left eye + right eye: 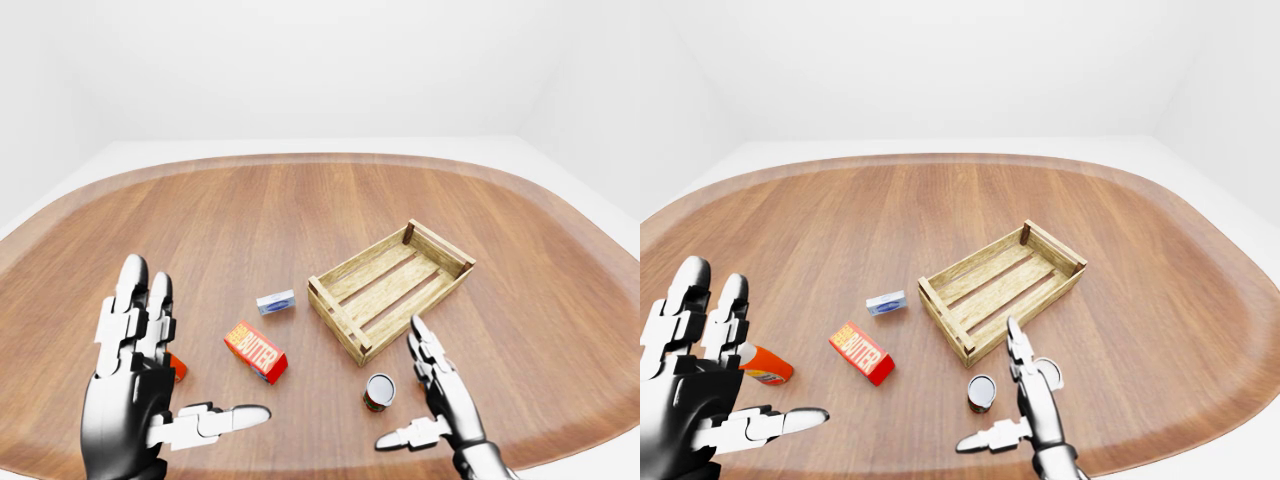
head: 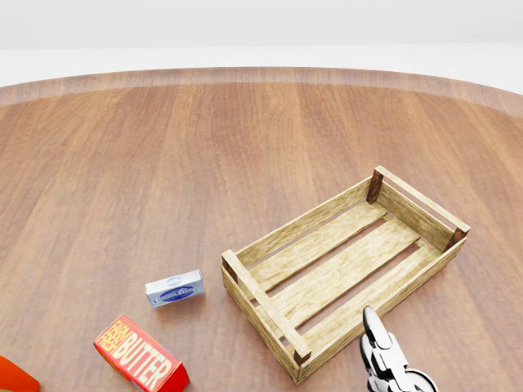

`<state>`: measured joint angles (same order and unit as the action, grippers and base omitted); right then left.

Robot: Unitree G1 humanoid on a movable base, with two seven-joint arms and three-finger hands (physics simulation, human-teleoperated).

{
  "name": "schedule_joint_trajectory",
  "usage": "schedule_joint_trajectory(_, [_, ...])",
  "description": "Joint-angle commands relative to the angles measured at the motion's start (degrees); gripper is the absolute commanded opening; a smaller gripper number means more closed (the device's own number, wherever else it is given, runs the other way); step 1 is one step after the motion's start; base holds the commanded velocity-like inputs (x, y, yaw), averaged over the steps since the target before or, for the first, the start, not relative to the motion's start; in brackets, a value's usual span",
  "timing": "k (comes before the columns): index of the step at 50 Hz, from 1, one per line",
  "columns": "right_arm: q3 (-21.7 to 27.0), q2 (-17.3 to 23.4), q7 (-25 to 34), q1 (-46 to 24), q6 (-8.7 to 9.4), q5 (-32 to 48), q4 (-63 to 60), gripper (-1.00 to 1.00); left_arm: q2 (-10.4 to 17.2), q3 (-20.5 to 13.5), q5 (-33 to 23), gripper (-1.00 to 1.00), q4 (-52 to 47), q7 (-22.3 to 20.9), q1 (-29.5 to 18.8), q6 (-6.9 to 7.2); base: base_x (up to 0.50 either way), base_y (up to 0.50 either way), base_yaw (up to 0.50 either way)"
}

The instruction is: Pick up the tomato sauce, and put it in the wooden tray.

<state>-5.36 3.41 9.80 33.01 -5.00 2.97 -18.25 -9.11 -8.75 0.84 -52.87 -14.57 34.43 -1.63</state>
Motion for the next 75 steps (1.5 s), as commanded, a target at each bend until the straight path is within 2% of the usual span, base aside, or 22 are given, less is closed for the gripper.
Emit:
schedule_joint_trajectory(1, [-0.8, 0.6, -0.9, -0.3, 0.0, 0.7, 1.9, 1.0, 0.1, 0.2, -0.1, 1.0, 0.0, 0.1, 0.0, -0.01, 0.0, 0.0, 0.0])
schedule_joint_trajectory(26, [-1.4, 0.8, -2.3, -2.2, 0.0, 1.9, 5.5, 1.0, 0.5, 0.5, -0.2, 1.0, -0.1, 0.7, -0.1, 0.2, 0.0, 0.0, 0.0])
schedule_joint_trajectory(75, [-1.4, 0.2, -3.8, -6.0, 0.0, 4.1, 12.3, 1.0, 0.2, 0.3, 0.0, 1.0, 0.1, 0.2, 0.3, -0.44, 0.0, 0.0, 0.0])
